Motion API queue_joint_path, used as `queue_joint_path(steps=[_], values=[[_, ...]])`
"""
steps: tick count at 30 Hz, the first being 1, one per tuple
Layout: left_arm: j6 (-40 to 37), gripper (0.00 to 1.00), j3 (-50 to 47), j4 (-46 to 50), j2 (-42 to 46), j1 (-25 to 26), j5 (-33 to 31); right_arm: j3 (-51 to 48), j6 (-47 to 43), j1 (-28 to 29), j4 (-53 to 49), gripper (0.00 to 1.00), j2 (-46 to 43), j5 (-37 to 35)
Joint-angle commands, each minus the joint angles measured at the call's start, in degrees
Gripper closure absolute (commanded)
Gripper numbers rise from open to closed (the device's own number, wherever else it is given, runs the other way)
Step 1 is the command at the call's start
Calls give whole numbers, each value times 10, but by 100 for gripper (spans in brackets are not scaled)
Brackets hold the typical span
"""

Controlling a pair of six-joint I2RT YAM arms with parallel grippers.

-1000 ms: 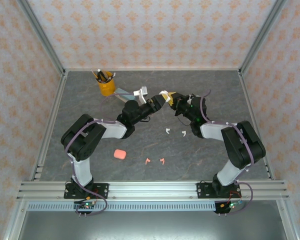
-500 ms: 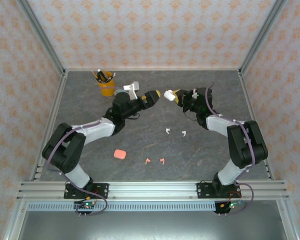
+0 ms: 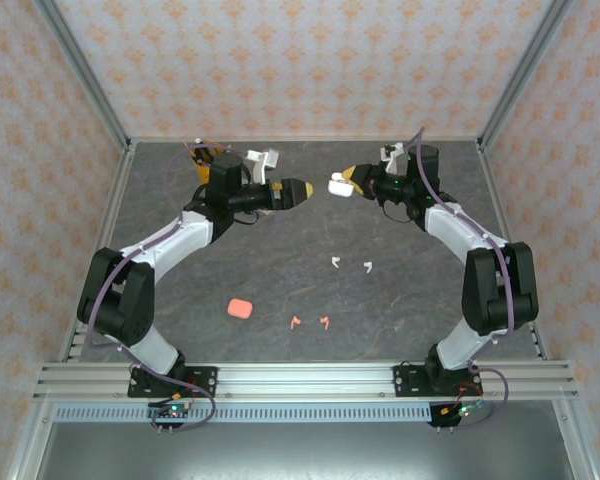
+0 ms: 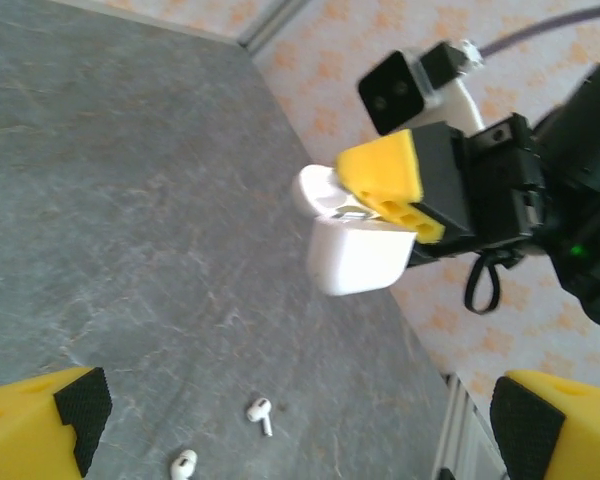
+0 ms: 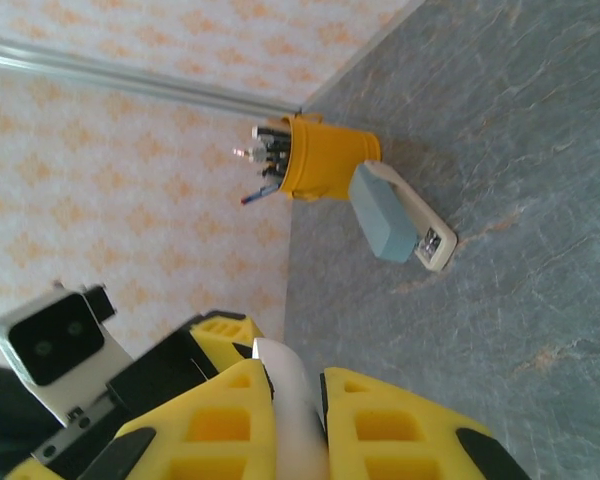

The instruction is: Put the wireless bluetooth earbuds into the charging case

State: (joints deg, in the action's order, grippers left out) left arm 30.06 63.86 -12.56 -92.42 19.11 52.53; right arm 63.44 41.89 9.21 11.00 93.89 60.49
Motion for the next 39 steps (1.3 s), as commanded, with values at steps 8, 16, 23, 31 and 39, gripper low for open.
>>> queue_joint_path(steps=[8, 16, 23, 31, 39], values=[[-32, 4, 43, 6, -41, 0, 92, -5, 13, -2, 47, 100, -14, 50], [17, 6, 54, -67, -84, 5, 91, -32, 84, -2, 136, 100, -7, 51], [35, 10, 96, -88, -121, 24, 93, -39, 105, -1, 160, 100, -11, 52], [65, 14, 121, -127, -144, 39, 98, -40, 105, 4, 157, 100, -13, 52], [74, 24, 131, -138, -148, 50, 107, -34, 104, 17, 160, 100, -2, 52]])
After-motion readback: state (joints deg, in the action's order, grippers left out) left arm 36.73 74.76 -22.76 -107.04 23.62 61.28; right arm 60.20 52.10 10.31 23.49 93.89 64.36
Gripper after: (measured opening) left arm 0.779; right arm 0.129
